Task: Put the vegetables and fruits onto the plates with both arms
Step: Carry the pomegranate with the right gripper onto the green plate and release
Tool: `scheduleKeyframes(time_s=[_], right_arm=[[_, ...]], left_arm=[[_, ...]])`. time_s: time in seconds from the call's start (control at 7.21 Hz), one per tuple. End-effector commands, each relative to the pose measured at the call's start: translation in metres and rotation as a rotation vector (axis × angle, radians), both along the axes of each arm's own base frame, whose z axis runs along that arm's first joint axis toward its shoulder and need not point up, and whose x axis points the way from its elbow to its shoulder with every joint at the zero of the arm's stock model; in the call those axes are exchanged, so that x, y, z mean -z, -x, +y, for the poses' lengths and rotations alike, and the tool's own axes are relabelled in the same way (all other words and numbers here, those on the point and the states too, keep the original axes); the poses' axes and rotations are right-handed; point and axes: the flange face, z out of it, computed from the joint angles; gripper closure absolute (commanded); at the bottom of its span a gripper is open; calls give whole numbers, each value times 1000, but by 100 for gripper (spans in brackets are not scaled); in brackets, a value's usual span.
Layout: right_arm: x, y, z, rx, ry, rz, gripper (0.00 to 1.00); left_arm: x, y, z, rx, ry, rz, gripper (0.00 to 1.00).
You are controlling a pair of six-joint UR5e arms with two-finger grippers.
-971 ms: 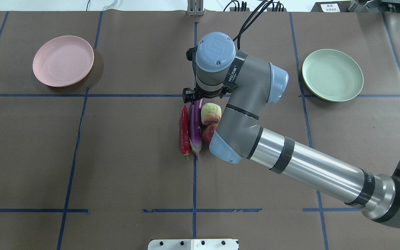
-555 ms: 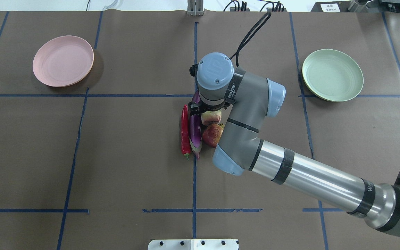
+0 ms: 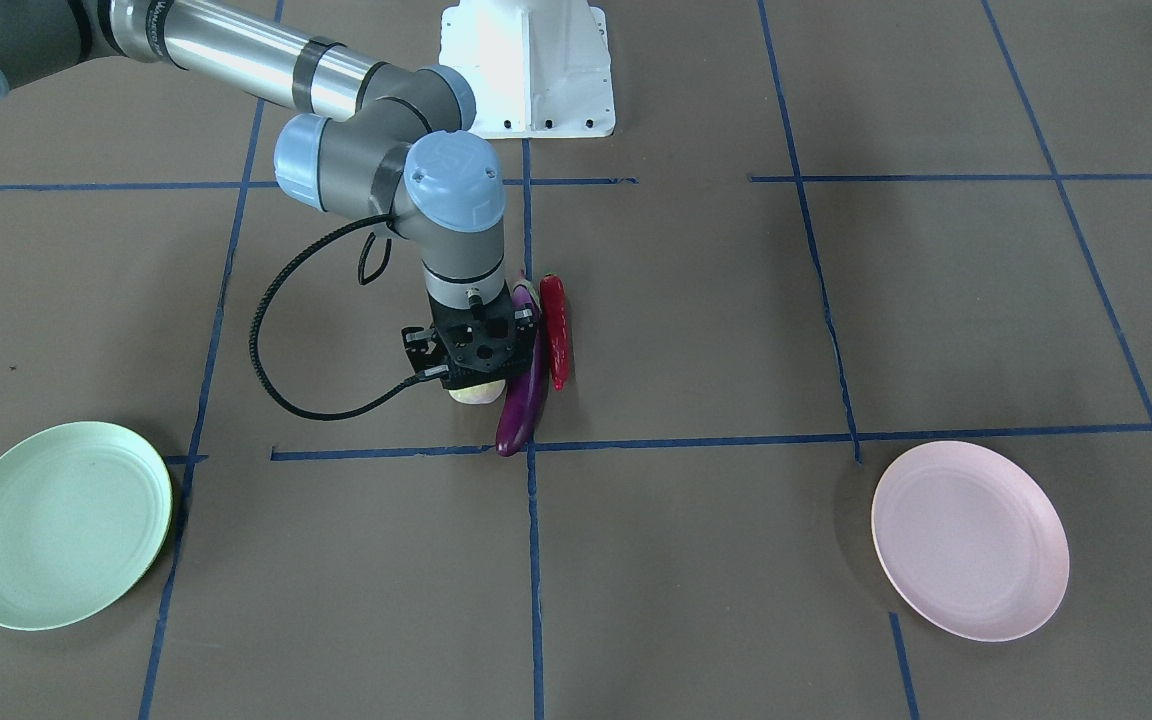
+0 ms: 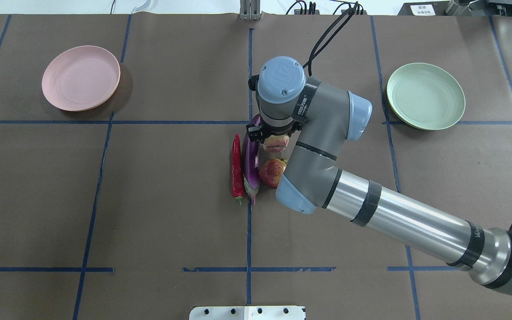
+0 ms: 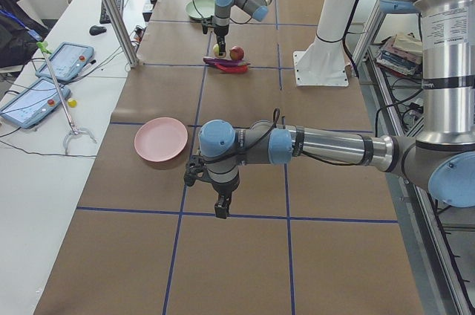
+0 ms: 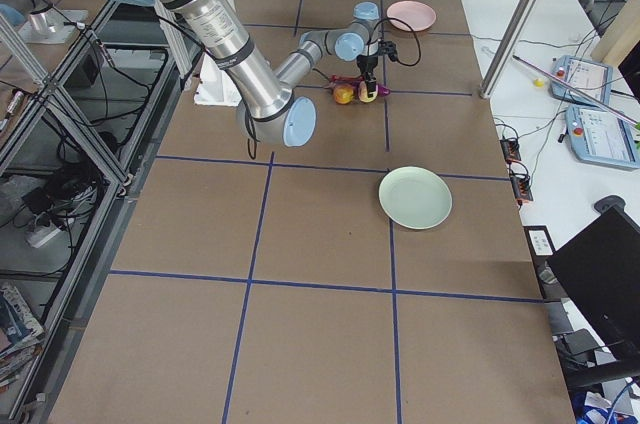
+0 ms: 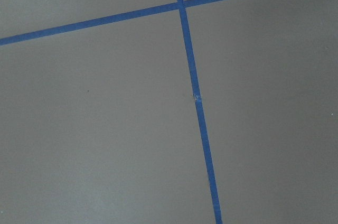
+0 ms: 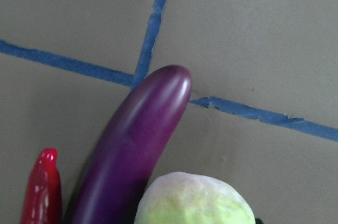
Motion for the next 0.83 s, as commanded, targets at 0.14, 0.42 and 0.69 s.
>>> scheduleKeyframes(time_s=[0.14,0.42,0.69], right_arm=[[-66,-134,-91,53,8,-16,96],[-170,-258,-124,197,-92,25,96],[-264,-354,-118,280,-114,34,90]], left_arm=[[-1,-1,0,-3,3,1,0],[-1,-1,0,-3,5,1,0],[-1,-1,0,-3,6,1,0]])
